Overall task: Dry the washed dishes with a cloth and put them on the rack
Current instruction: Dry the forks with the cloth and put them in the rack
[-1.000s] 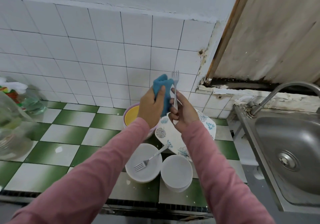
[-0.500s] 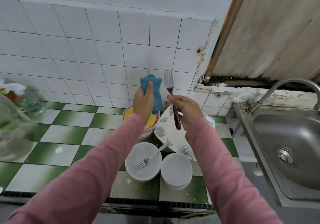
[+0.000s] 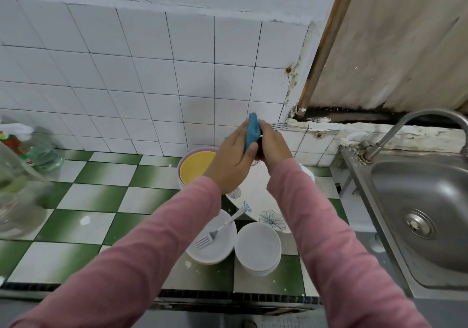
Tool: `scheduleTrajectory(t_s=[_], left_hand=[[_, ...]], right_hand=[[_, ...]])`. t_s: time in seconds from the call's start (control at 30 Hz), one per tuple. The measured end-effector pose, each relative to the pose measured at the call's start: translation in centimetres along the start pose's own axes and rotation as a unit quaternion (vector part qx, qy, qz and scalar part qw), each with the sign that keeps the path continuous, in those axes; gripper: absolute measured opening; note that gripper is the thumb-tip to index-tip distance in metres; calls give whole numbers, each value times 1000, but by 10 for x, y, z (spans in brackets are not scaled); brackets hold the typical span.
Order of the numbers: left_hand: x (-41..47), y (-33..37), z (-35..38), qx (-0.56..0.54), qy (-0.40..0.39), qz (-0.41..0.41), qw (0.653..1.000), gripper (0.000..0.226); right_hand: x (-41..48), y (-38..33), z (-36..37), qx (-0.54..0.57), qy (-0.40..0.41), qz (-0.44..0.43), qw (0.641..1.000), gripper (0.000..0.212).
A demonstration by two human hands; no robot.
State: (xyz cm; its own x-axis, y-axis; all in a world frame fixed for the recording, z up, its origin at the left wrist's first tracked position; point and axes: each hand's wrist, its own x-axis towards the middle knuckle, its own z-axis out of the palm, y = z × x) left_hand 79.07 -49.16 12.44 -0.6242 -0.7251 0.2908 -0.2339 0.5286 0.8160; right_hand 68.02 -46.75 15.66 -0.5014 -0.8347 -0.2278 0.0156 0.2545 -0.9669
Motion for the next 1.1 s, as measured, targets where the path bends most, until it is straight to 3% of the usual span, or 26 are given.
scheduleTrajectory(t_s=[0.13, 0.27, 0.47, 0.6, 0.8, 0.93, 1.1], left_hand=[[4, 2, -9, -63, -31, -45, 996, 67], [11, 1, -11, 11, -38, -21, 999, 49], [13, -3, -11, 98, -28, -23, 995, 50], [15, 2, -14, 85, -43, -62, 993, 38], [18, 5, -18, 82, -70, -100, 989, 25], [17, 1, -17, 81, -108, -114, 984, 14], [18, -2, -19, 93, -120, -99, 983, 11]], right_hand=[[2, 9, -3, 43, -5, -16, 999, 41], [2, 14, 1, 86, -2, -13, 996, 37], [2, 20, 1, 141, -5, -30, 990, 30], [-1, 17, -5, 88, -4, -48, 995, 40], [-2, 23, -11, 119, -32, -51, 991, 55], [1, 28, -19, 84, -50, -82, 992, 34], [4, 21, -23, 90, -17, -88, 992, 41]])
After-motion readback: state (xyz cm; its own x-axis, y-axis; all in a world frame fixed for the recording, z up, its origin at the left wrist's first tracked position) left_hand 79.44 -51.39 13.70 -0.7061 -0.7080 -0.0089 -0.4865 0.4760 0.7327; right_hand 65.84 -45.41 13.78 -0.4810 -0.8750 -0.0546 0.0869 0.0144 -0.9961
